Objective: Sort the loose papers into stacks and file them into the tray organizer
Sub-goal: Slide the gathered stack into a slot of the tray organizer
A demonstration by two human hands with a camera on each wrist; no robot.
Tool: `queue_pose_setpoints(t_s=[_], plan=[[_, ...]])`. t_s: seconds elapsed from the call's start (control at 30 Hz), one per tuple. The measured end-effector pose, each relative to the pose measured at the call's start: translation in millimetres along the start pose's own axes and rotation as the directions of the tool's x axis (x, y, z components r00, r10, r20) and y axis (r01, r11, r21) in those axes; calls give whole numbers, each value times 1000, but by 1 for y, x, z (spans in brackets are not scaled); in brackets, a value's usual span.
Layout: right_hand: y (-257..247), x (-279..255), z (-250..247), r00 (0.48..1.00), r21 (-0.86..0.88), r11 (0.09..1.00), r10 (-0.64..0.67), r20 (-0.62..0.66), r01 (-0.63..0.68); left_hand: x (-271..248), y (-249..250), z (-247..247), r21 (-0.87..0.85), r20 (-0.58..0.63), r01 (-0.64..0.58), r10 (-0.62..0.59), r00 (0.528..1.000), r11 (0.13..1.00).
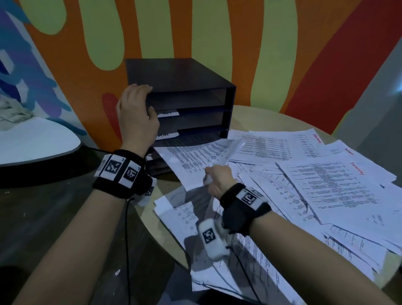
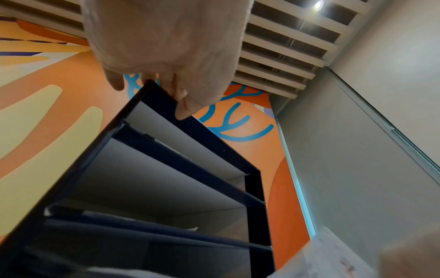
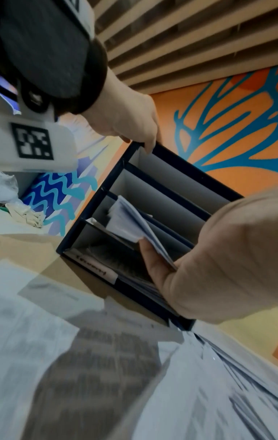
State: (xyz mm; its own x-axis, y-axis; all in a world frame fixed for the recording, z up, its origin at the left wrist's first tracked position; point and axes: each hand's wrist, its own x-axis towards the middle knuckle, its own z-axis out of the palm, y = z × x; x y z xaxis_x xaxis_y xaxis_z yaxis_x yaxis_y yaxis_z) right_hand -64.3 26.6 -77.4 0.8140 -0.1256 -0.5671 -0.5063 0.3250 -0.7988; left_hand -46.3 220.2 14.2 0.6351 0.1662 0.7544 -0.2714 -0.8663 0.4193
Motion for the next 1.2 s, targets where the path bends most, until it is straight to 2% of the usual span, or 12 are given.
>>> queue_pose_setpoints(t_s=[0.13, 0.2, 0.37, 0.5, 0.63, 0.7, 0.73, 0.8, 0.93, 1.07, 1.13, 1.2], plan=[[-19, 13, 36, 998, 89, 995, -55, 10, 54, -1, -1, 0, 26, 6, -7, 7, 1000, 1000], [-28, 15, 53, 997, 137, 990, -36, 71, 26, -2, -2, 2, 38, 1, -11, 11, 1000, 999], [-32, 15, 86, 986, 2, 1000, 22, 168, -23, -3, -4, 6, 25, -30, -40, 41, 999, 999], [-46, 24, 92, 993, 79, 997, 16, 117, -25, -4, -8, 7, 26, -44, -65, 66, 997, 998], [-47, 29, 96, 987, 205, 978, 11, 162, -45, -5, -6, 8, 24, -62, -72, 73, 995, 997], [-45, 34, 93, 991, 277, 958, 33, 131, -68, -5, -6, 9, 22, -64, -69, 71, 995, 997], [-45, 35, 92, 981, 326, 940, 41, 188, -101, -5, -6, 9, 21, -63, -71, 72, 995, 997], [-44, 39, 87, 979, 249, 963, 51, 198, -100, -6, -7, 9, 28, -61, -74, 76, 995, 997], [-48, 39, 79, 947, 213, 952, 155, 280, -219, -6, -4, 9, 35, -57, -66, 68, 996, 997], [-54, 15, 60, 960, 52, 995, 64, 274, -81, -6, -1, 9, 43, -64, -39, 42, 997, 998], [-64, 4, 37, 967, -99, 993, -36, 252, 63, -5, 6, 10, 70, -70, -1, 6, 998, 998], [-75, -2, 8, 955, -271, 928, -200, 218, 256, -5, 18, 13, 102, -76, 5, 3, 997, 995]])
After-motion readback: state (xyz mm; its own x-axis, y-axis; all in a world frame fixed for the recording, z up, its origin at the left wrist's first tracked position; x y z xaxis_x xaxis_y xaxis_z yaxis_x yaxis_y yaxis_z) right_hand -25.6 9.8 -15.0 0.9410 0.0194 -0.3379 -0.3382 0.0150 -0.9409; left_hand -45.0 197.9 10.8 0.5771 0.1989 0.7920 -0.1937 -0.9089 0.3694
